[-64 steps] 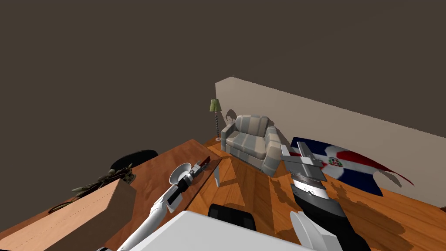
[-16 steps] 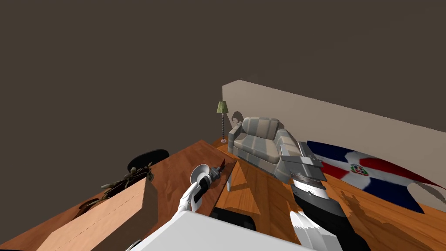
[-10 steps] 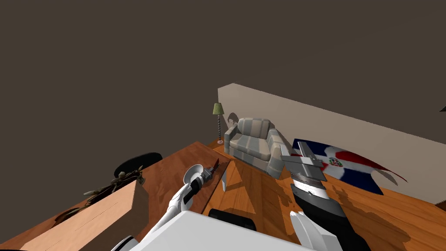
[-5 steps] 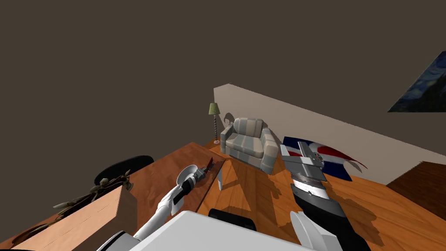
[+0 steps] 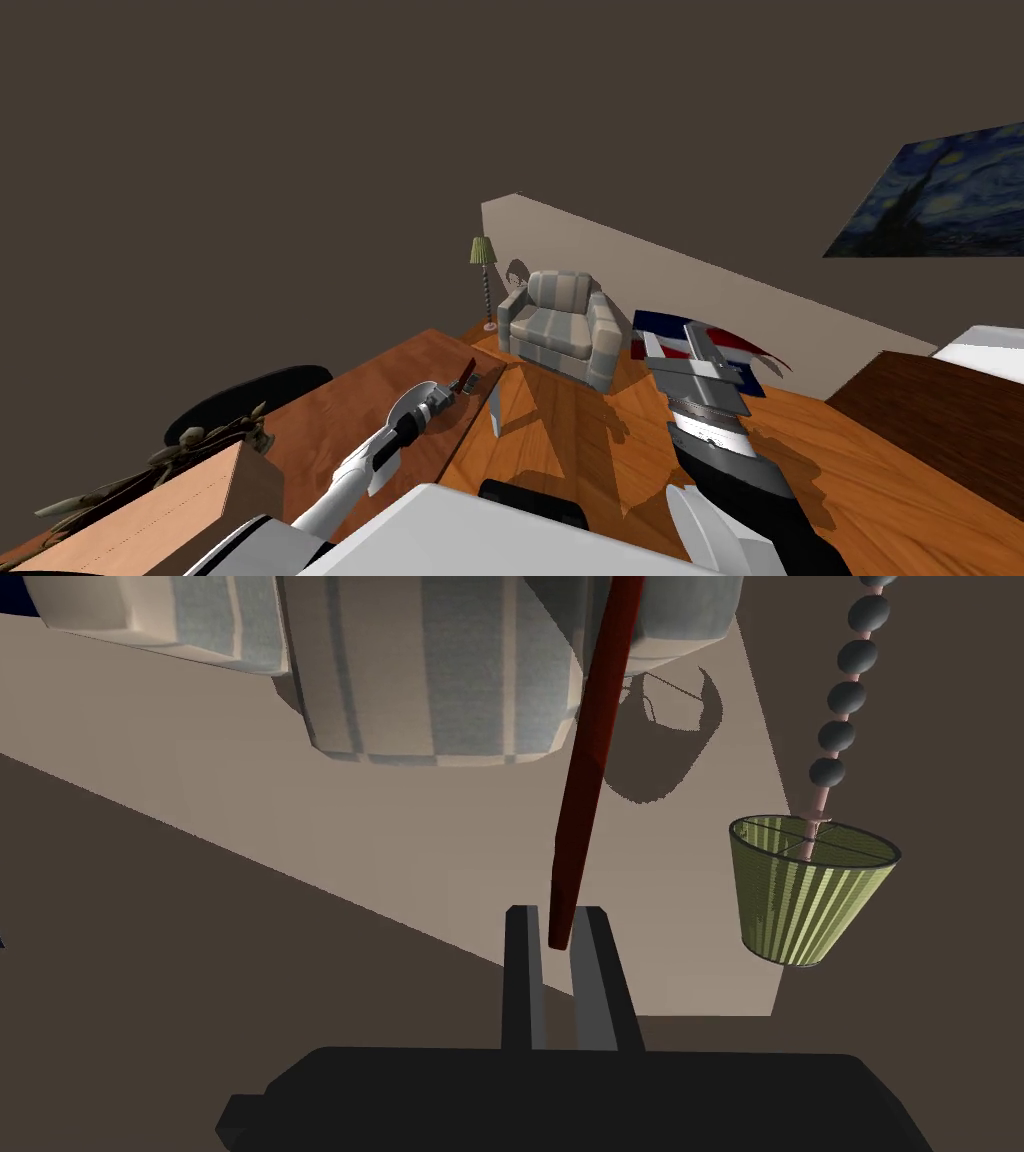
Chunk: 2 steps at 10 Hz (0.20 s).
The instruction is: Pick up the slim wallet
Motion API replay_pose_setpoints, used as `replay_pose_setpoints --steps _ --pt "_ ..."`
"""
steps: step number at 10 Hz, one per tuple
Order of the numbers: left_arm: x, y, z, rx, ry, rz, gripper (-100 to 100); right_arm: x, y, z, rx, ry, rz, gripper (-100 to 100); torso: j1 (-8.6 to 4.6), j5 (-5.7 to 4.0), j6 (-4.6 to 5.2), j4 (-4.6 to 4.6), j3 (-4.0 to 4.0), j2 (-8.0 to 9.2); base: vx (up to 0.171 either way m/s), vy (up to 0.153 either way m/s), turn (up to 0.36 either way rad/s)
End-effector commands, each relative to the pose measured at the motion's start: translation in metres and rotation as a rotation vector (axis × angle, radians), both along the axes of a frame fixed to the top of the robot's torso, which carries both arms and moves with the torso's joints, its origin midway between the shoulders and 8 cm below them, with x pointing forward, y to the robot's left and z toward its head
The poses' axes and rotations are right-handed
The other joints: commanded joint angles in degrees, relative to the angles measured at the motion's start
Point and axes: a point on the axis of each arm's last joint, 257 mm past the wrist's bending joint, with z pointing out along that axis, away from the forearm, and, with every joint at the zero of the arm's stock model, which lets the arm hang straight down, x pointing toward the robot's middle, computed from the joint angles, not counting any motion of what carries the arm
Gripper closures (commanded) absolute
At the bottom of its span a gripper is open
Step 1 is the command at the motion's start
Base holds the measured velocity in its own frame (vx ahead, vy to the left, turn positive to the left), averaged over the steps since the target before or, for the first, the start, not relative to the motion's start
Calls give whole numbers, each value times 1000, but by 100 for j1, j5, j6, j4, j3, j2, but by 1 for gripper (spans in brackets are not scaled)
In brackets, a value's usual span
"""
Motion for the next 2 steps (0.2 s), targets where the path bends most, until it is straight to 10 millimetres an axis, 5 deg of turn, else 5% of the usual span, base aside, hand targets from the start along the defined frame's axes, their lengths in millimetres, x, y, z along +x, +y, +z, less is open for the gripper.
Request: replay_pose_setpoints --steps 1,2 --pt "0 0 0 0 0 0 100 0 0 0 0 0 0 0 0 0 0 0 0 0 -1 -63 -16" --pt "0 3 2 -1 -5 2 0 0 0 0 0 0 0 0 12 5 2 -2 -1 -1 0 -10 7"
